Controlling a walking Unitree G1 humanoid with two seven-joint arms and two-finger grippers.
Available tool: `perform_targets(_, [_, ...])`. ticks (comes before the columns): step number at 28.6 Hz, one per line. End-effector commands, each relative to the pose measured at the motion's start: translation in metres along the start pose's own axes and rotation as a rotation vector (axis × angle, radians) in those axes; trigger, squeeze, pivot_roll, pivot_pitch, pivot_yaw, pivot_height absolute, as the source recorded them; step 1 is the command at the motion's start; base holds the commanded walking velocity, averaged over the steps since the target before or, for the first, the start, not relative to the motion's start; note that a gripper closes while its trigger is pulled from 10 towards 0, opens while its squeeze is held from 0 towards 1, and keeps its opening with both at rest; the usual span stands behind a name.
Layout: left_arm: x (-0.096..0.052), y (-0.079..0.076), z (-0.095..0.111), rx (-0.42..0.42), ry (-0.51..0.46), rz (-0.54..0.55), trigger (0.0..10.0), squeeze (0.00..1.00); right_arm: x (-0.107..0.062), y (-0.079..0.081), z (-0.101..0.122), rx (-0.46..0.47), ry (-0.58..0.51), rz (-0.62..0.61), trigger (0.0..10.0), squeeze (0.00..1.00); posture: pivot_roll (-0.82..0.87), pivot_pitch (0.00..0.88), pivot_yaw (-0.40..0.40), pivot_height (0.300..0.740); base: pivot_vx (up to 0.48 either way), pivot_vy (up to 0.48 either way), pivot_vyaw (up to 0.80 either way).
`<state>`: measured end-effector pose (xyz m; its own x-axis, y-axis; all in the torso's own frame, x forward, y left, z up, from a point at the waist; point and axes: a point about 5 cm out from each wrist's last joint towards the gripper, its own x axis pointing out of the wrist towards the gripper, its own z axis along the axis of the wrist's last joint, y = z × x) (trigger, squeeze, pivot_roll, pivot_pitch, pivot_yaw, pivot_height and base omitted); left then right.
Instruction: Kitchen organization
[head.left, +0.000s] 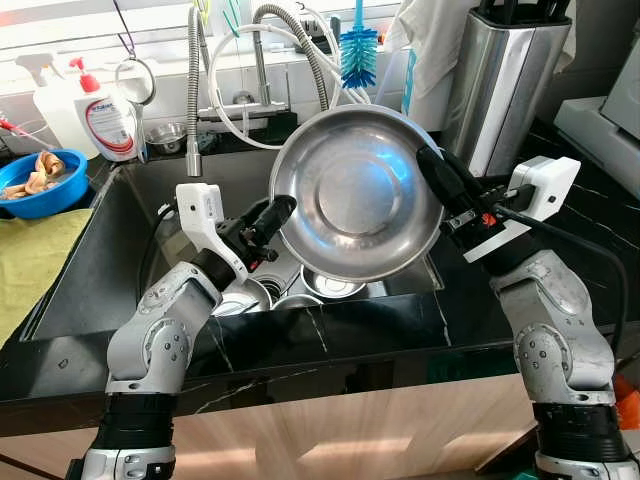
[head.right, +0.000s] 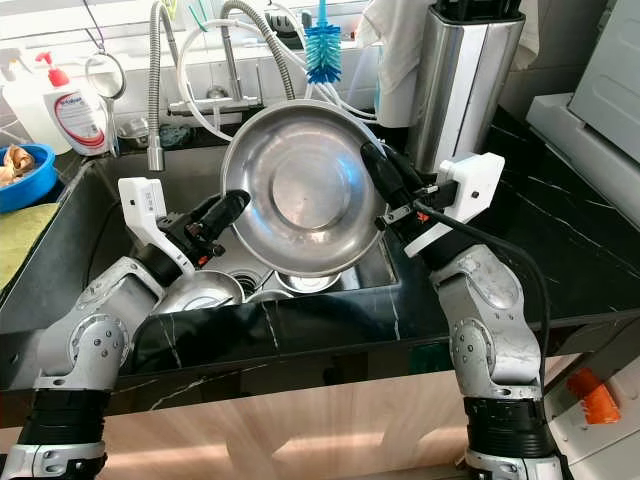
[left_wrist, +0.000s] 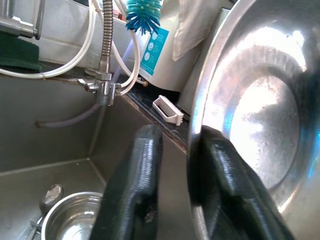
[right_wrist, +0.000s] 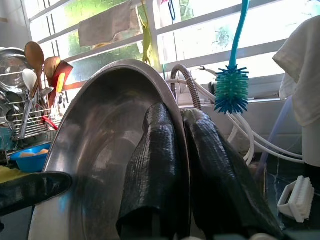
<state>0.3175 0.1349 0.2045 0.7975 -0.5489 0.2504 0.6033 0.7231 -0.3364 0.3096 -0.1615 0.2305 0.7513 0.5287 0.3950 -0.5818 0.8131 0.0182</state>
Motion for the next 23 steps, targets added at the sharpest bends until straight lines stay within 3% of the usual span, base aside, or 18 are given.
perform_targets(1, [-0.003, 0.01, 0.007, 0.031, -0.02, 0.046, 0.0, 0.0, 0.003, -0.003, 0.006, -0.019, -0.017, -0.008, 10.0, 0.0, -0.06, 0.0, 0.042, 0.74, 0.0, 0.0, 0.0])
perform_targets(19, [0.0, 0.009, 0.015, 0.03, -0.056, 0.035, 0.0, 0.0, 0.003, -0.015, 0.001, -0.001, 0.005, -0.09, 10.0, 0.0, -0.05, 0.0, 0.036, 0.74, 0.0, 0.0, 0.0])
perform_targets(20, [0.0, 0.01, 0.015, 0.03, -0.057, 0.036, 0.0, 0.0, 0.003, -0.015, 0.001, 0.005, 0.003, -0.091, 10.0, 0.22, -0.05, 0.0, 0.037, 0.74, 0.0, 0.0, 0.0])
perform_targets(21, [0.0, 0.01, 0.016, 0.03, -0.058, 0.037, 0.0, 0.0, 0.003, -0.015, 0.001, 0.009, 0.002, -0.091, 10.0, 1.0, -0.05, 0.0, 0.037, 0.74, 0.0, 0.0, 0.0])
perform_targets(23, [0.0, 0.01, 0.016, 0.03, -0.06, 0.039, 0.0, 0.0, 0.004, -0.015, 0.002, 0.015, -0.003, -0.09, 10.0, 1.0, -0.05, 0.0, 0.038, 0.74, 0.0, 0.0, 0.0])
